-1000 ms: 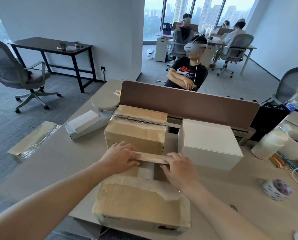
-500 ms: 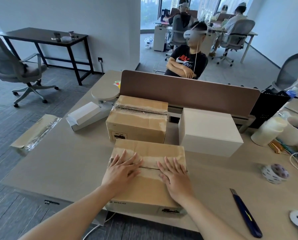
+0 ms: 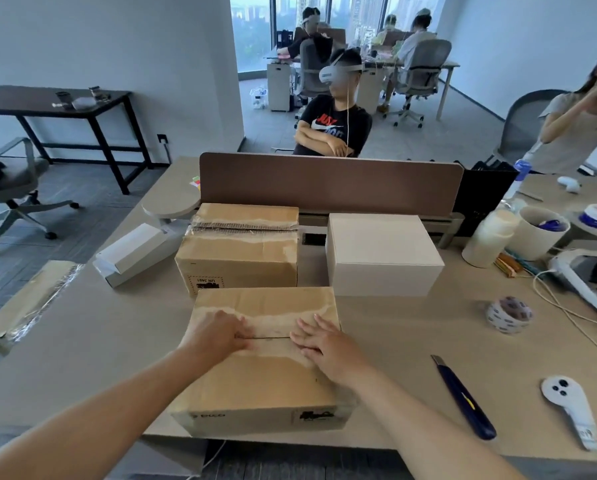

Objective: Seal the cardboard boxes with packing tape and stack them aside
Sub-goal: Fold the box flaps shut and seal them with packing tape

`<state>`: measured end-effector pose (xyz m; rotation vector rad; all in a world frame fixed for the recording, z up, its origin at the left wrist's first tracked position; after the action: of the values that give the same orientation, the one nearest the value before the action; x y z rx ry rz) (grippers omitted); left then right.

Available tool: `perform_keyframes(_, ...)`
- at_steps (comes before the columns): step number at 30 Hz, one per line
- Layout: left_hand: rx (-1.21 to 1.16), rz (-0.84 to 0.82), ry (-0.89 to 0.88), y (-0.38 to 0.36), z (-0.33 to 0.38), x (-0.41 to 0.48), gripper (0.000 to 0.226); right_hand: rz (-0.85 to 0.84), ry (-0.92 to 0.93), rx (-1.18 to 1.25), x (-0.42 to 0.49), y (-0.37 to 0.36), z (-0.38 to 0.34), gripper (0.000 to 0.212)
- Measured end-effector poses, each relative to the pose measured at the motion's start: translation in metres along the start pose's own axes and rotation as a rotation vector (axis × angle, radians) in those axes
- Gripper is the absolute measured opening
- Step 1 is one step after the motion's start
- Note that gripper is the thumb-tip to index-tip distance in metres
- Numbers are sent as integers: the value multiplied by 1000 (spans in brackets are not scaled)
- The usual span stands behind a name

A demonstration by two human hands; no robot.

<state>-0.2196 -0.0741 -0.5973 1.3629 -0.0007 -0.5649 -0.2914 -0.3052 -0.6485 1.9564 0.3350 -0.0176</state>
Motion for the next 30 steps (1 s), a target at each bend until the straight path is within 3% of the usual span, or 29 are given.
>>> perform_keyframes(4, 443, -129, 71, 21, 52, 23, 23, -32, 114, -66, -16, 25, 34, 36)
perform_keyframes(7, 526, -233, 85, 24, 109, 44, 27, -12, 128, -115, -33, 43, 62, 36)
perform_keyframes(10, 400, -294, 90, 24, 189, 76, 20, 29, 33, -113, -58, 67, 111, 41)
perform_keyframes(13, 257, -354, 59, 16, 272, 113, 31, 83, -59, -27, -80, 97, 174, 37)
perform_keyframes(19, -268, -148, -233, -28, 398, 193, 27, 253, -353, 81, -123, 138, 329, 28)
perform_keyframes(23, -590, -153, -206, -83, 455, 230, 34, 338, -499, 67, -143, 134, 407, 23)
perform_keyframes(26, -675, -237, -162, -121, 490, 252, 18, 329, -619, -18, -148, 127, 442, 36)
perform_keyframes(30, -693, -292, -76, -159, 520, 268, 32, 230, -706, -168, -140, 107, 467, 42)
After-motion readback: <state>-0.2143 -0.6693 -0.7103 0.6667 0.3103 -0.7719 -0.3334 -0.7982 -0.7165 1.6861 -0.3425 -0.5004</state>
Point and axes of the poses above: each hand's wrist, its own x-axis towards the middle knuckle, its own y-axis out of the back of the hand, z = x × y, the point moved 1 cm from there along x, towards the middle knuckle, and after that the axes turned 5 degrees about -x, right-handed, at the moved point
